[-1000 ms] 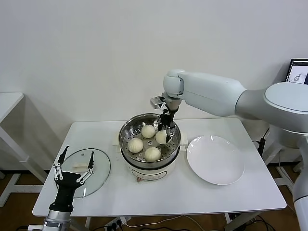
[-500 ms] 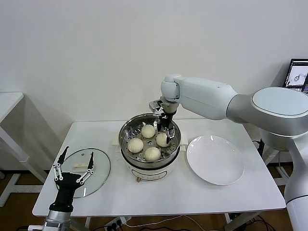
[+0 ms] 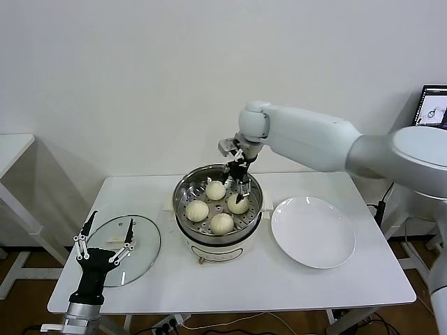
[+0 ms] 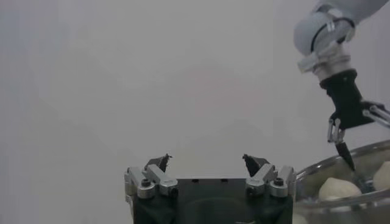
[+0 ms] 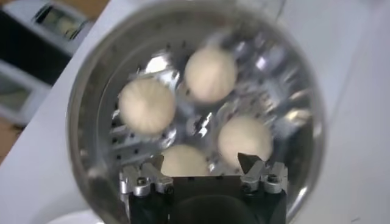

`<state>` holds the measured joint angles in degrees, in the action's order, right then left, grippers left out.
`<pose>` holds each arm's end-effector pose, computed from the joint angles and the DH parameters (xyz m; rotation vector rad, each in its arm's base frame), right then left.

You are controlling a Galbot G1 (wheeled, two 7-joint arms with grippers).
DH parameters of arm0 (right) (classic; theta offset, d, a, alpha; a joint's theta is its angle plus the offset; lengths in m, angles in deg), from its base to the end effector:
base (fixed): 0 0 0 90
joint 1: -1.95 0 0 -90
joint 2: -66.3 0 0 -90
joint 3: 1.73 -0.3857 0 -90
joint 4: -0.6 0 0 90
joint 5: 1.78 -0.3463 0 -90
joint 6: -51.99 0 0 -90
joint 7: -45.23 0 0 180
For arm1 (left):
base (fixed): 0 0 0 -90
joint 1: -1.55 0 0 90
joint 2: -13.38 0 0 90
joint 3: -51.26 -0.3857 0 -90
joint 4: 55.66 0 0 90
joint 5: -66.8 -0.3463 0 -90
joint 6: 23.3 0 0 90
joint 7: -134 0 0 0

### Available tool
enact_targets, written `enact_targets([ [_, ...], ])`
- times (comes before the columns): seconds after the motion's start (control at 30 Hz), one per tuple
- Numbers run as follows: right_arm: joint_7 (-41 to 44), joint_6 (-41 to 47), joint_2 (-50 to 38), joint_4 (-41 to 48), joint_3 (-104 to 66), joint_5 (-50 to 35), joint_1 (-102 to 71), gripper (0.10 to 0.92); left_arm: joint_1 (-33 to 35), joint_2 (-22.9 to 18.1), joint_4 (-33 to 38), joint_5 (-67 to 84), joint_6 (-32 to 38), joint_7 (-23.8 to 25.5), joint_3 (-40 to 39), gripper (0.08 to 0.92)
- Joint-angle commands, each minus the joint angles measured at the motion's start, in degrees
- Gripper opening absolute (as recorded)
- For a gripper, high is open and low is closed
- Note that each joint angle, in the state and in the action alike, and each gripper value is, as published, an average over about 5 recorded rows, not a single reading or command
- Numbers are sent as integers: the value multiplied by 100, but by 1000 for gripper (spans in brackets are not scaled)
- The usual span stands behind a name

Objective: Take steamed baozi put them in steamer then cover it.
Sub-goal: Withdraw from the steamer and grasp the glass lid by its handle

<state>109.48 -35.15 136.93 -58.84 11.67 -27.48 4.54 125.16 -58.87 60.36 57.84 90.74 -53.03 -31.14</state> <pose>0.6287 0.0873 -0.0407 1.8000 -1.3019 1.5533 0.1406 0.1105 -0.3457 0.0429 2.7403 0.6347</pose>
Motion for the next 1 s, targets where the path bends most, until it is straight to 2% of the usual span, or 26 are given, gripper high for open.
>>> enact_targets([
  [0.03, -5434, -804, -1938, -1963, -1492, -660, -660, 823, -159, 91, -469, -1478, -211, -294, 129, 823],
  [0.17, -7157, -1033, -2513, -2257, -2874, -663, -1931, 823, -241, 156, -745, -2327, -422, -407, 222, 823],
  [0.33, -8023, -1343, -2821, -2424, -4988, -649, -4218, 823, -254, 241, -953, -3346, -603, -370, 352, 823],
  [0.6, -7976, -1919, -2440, -2416, -8001, -236, -7253, 823, -241, 360, -1303, -4634, -626, -193, 647, 823],
  [1.0, -7537, -2345, -1201, -2529, -9614, 186, -9442, 823, -418, 451, -2067, -5749, -665, -339, 882, 823],
])
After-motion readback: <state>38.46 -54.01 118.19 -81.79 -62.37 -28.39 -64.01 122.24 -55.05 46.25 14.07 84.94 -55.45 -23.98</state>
